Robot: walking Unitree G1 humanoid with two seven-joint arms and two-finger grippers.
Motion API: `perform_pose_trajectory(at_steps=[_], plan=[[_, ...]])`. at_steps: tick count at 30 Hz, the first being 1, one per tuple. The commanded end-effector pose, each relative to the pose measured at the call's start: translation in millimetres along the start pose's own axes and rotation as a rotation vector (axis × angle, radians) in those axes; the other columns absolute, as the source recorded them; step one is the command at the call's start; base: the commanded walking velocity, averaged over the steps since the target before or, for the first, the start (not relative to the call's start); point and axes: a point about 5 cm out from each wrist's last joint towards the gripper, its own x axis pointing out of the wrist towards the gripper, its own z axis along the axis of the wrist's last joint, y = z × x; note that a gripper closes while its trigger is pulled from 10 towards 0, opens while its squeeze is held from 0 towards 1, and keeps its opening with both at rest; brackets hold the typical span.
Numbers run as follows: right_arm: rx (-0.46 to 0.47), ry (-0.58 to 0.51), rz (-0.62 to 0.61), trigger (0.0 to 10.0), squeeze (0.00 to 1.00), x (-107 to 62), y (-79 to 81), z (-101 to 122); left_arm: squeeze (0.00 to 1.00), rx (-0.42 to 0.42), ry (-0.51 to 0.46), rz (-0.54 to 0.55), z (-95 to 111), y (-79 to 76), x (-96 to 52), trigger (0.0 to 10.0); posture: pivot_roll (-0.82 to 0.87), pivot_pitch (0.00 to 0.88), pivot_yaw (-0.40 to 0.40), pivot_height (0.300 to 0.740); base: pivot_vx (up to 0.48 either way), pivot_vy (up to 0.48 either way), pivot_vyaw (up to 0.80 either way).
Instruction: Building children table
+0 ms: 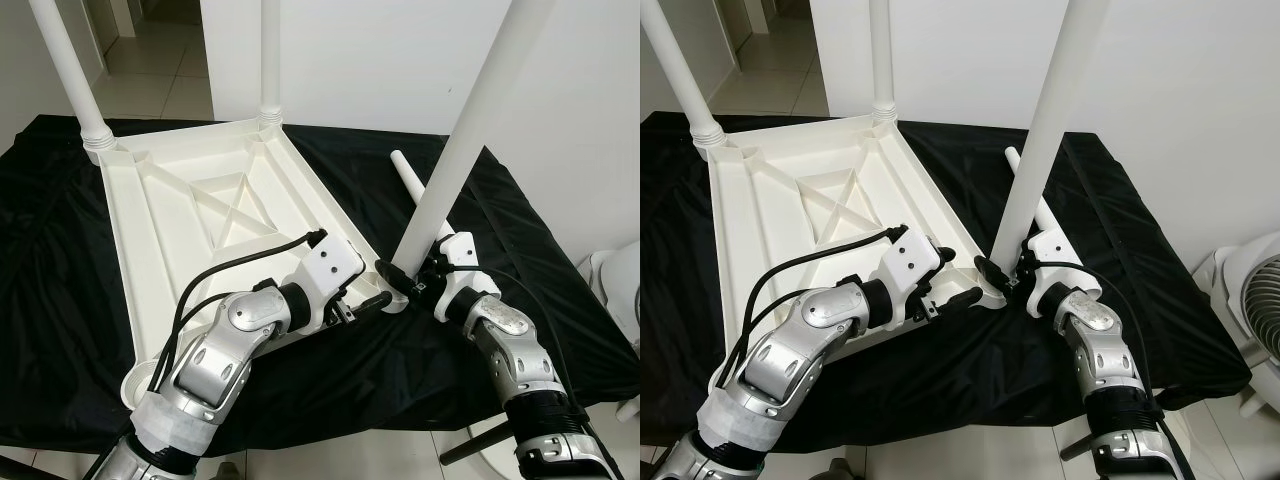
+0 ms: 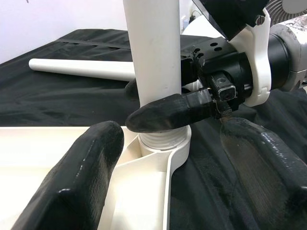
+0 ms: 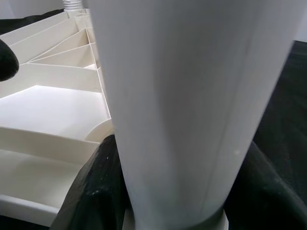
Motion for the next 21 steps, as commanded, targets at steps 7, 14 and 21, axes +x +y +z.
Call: perform_pose_trajectory(at_steps=[7,14,21], plan=[[0.019,0.01,-0.042,10.0,0.0,3.3,4.9,-5,0.0,0.004,0.004,-0.002,1,-0.1,2.9,10.0,0.1,0.0,-0.061,0.74,0.0,0.0,0.0],[0.01,0.084,-0.375,10.0,0.0,13.2,17.2,-16,0.0,-0.01,0.003,-0.02,0,-7.5,2.7,10.0,0.1,0.0,-0.071,0.74,0.0,0.0,0.0],[0.114,0.069,-0.601,10.0,0.0,17.1,30.0,-14,0.0,-0.014,0.008,-0.025,-3,-10.0,2.9,10.0,0.1,0.0,-0.078,0.74,0.0,0.0,0.0]])
